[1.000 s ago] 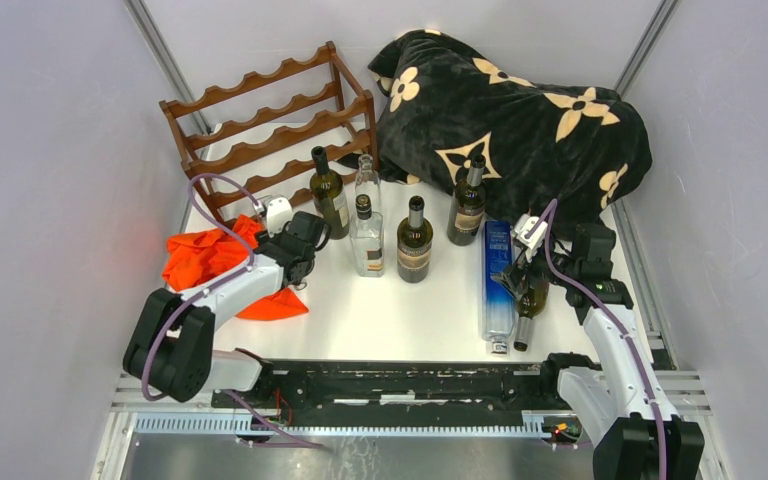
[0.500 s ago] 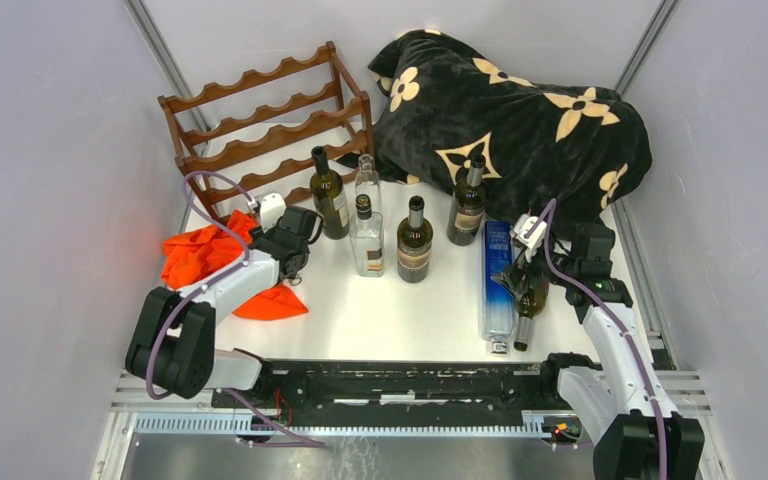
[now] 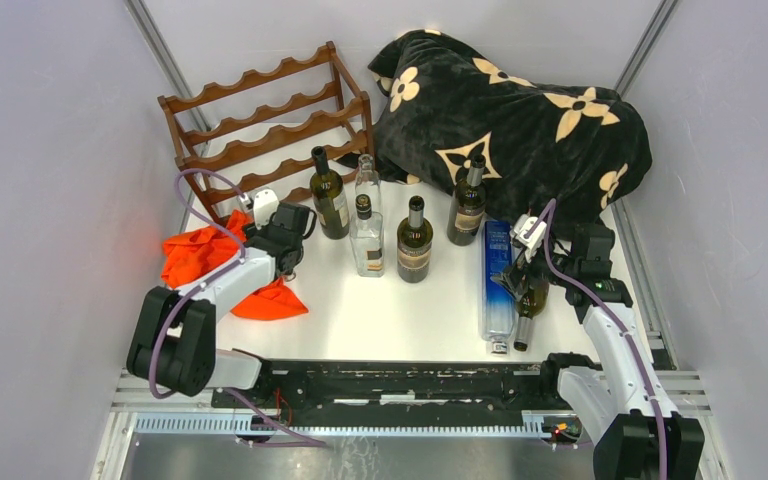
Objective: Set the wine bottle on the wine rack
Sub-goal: Place the wine bottle in the wine rack, then pick up the distractor from the corner of the board, then place the distractor at the corner of the board.
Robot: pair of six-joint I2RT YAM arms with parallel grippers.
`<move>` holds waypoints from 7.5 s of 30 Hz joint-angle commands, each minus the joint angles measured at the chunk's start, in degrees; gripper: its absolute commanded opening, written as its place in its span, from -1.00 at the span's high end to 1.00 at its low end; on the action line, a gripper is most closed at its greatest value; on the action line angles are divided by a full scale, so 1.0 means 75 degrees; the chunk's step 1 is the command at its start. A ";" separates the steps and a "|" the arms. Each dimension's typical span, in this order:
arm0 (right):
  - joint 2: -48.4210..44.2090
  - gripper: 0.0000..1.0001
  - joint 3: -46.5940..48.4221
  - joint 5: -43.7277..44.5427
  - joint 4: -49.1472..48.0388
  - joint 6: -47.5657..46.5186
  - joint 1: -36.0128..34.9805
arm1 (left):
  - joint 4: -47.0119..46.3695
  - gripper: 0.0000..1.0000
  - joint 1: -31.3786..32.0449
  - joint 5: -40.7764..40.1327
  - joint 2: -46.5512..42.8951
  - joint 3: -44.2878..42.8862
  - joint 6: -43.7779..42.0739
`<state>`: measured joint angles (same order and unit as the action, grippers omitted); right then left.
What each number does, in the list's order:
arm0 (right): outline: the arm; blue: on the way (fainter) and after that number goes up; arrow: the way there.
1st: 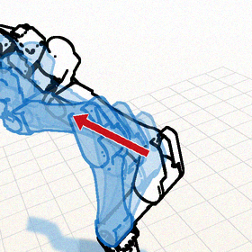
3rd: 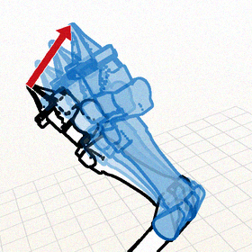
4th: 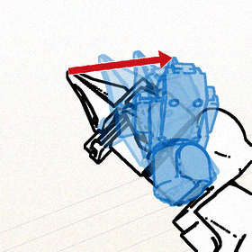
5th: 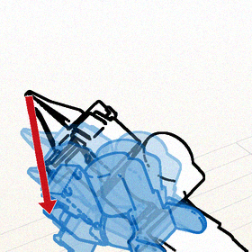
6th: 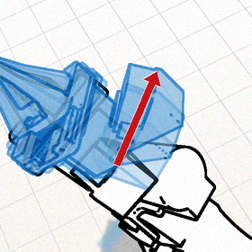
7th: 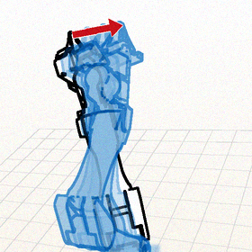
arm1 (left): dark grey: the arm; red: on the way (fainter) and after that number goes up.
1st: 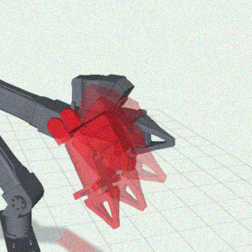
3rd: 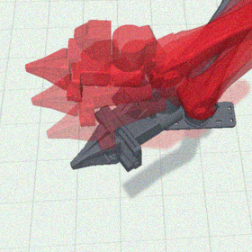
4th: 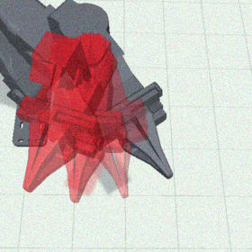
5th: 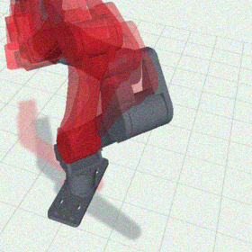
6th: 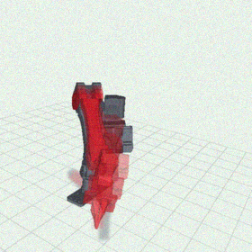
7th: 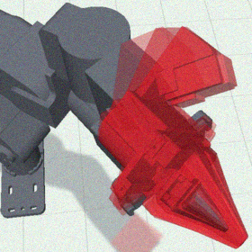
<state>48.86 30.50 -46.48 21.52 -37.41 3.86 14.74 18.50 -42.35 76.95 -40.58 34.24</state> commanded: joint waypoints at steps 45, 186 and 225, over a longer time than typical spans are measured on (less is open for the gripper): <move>-0.0012 -0.96 0.0269 -0.0529 0.0165 -0.0274 -0.0169 | 0.0408 -0.75 -0.1588 0.1822 -0.0384 -0.0702 0.0199; -0.0464 -0.96 0.0117 -0.0400 0.0025 -0.0256 -0.0662 | 0.4015 0.96 -0.2186 -0.1084 -0.3880 -0.4420 0.0427; 0.0042 -0.96 0.0164 -0.0682 0.0236 -0.0344 -0.0672 | 0.2568 0.87 -0.4805 -0.1180 -0.2024 -0.5473 -0.1688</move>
<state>49.01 30.52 -49.89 23.90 -39.31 -1.02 34.13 -16.78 -56.73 61.23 -83.22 18.94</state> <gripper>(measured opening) 0.982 0.049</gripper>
